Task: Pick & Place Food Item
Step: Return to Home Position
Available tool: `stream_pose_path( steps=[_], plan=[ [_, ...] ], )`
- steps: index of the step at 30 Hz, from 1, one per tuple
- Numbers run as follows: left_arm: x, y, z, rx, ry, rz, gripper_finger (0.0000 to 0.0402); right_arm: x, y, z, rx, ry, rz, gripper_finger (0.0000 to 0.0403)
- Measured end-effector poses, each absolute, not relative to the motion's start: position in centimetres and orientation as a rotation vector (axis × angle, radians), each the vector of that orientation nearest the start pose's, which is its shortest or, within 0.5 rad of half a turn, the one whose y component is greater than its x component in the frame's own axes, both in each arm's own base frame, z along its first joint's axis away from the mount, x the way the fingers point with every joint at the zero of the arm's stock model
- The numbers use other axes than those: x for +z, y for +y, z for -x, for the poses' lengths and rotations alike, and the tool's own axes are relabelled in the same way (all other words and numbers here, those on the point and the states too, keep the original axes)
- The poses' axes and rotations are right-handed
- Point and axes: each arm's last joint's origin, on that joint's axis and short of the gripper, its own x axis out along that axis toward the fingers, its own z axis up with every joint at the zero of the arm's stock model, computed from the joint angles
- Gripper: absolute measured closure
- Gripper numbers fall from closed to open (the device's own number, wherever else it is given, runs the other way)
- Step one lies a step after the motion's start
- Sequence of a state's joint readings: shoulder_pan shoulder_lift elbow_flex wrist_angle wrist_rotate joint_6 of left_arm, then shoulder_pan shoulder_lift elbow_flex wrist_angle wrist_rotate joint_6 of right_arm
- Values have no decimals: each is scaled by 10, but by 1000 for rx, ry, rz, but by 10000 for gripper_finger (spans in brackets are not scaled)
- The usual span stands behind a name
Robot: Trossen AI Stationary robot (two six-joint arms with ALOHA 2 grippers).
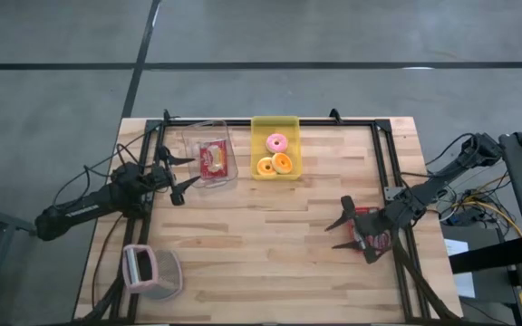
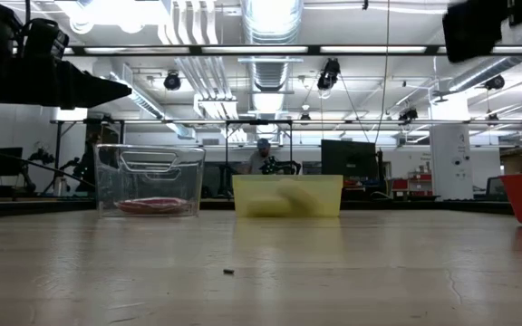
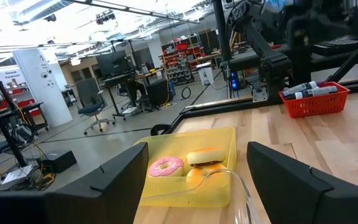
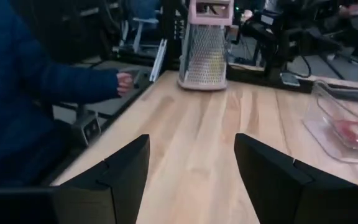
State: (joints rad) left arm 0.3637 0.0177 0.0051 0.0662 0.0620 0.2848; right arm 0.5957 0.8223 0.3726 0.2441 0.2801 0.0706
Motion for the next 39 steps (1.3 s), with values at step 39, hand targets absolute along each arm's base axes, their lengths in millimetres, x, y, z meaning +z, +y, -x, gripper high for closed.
stream_pose_path(
  steps=[39],
  plan=[
    [167, 34, -94, 304, 33, -284, 124, 174, 43, -82, 204, 52, -184, 170]
  ],
)
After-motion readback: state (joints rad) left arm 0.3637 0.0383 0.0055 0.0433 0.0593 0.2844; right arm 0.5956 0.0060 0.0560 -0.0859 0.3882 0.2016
